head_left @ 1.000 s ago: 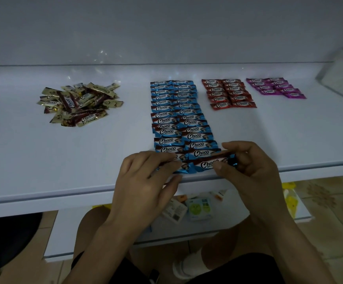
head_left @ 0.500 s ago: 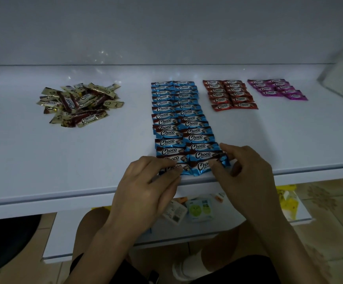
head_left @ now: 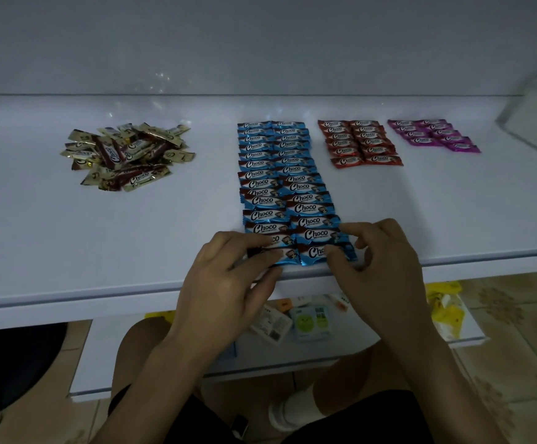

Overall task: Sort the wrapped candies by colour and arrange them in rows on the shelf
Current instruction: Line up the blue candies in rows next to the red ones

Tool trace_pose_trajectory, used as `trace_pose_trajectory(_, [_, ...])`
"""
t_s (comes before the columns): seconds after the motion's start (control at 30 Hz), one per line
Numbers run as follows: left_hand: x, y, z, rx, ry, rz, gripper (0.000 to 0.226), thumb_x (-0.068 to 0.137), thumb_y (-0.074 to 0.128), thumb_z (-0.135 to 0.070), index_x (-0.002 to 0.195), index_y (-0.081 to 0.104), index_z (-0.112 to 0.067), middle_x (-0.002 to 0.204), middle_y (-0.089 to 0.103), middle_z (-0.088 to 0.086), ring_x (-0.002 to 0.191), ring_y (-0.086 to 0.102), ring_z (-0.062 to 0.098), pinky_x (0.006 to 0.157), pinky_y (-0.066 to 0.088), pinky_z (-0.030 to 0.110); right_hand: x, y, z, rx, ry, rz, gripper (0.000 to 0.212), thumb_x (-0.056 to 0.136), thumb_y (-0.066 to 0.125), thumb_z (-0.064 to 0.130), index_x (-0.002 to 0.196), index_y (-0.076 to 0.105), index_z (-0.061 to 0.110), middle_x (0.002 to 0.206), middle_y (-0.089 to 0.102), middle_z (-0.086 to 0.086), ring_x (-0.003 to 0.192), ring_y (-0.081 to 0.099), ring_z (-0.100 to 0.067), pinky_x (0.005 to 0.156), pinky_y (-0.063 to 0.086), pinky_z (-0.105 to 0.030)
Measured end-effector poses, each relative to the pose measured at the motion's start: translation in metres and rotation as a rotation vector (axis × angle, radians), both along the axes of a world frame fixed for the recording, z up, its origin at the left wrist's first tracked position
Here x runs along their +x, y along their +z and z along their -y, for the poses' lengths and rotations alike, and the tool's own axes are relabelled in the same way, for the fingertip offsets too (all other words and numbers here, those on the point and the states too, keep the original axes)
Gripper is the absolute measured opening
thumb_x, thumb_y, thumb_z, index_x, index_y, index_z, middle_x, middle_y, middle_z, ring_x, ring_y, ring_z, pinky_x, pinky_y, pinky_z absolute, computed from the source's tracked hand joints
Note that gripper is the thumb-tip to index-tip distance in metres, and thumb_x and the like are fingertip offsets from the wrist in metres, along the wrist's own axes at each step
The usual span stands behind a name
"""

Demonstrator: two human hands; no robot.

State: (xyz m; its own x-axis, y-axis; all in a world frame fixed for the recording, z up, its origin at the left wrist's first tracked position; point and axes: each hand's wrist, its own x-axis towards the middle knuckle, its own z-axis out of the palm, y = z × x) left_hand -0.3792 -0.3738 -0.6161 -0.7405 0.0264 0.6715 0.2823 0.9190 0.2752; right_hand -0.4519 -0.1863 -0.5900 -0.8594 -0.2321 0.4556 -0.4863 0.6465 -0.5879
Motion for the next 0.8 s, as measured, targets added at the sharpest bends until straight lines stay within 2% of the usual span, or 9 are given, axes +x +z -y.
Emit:
trace_pose_trajectory(0.1, [0.0000,0.0004,-0.0002,0.017,0.004,-0.004,0.031,0.089,0.059,-0.030,0.108,0.072,-0.009,0.113,0.067,0.008,0.106,0.055,0.021,0.089,0.045,0.026,0.0014,0.0003,0.0002,-0.001,0.008,0.003,0.038,0.080,0.073,0.023,0.113,0.064,0.007,0.092,0.044,0.004,0.066,0.044,0.002,0.051,0.036,-0.004])
trace_pose_trajectory(0.2, [0.0012,0.0040,-0.0010,0.046,0.016,0.018,0.037,0.088,0.059,-0.033,0.114,0.068,-0.008,0.114,0.065,0.008,0.109,0.052,0.017,0.092,0.039,0.017,0.0004,0.0012,-0.0010,-0.025,0.000,0.007,0.044,0.081,0.072,0.025,0.120,0.059,0.009,0.092,0.044,0.004,0.067,0.043,0.003,0.055,0.029,-0.007])
trace_pose_trajectory(0.37, [0.0027,0.0085,-0.0036,0.080,0.040,0.059,0.040,0.087,0.058,-0.037,0.118,0.062,-0.013,0.116,0.064,0.002,0.109,0.051,0.014,0.089,0.039,0.015,0.0057,0.0036,-0.0010,-0.049,0.012,-0.011,0.053,0.082,0.069,0.031,0.129,0.052,0.012,0.093,0.042,0.006,0.068,0.042,0.007,0.050,0.033,-0.008])
trace_pose_trajectory(0.47, [0.0014,0.0089,-0.0033,0.097,0.049,0.078,0.040,0.087,0.058,-0.038,0.117,0.063,-0.014,0.117,0.063,0.001,0.109,0.051,0.014,0.090,0.038,0.014,0.0094,0.0043,-0.0043,-0.025,0.035,-0.052,0.046,0.080,0.073,0.027,0.121,0.057,0.013,0.092,0.042,0.007,0.068,0.043,0.000,0.053,0.027,-0.008])
trace_pose_trajectory(0.63, [-0.0013,0.0077,-0.0035,0.093,0.043,0.066,0.034,0.086,0.060,-0.038,0.109,0.069,-0.015,0.115,0.064,0.001,0.108,0.050,0.013,0.090,0.035,0.010,0.0030,0.0004,-0.0068,0.000,0.044,0.002,0.039,0.080,0.073,0.030,0.113,0.059,0.016,0.094,0.042,0.007,0.078,0.051,-0.009,0.056,0.041,-0.019])
trace_pose_trajectory(0.8, [-0.0012,0.0080,-0.0013,0.102,0.025,0.068,0.038,0.085,0.060,-0.041,0.110,0.069,-0.014,0.115,0.064,0.000,0.108,0.052,0.013,0.091,0.038,0.012,0.0015,0.0000,-0.0077,-0.014,0.033,0.006,0.038,0.079,0.073,0.032,0.112,0.060,0.017,0.092,0.043,0.007,0.074,0.046,-0.004,0.054,0.036,-0.013])
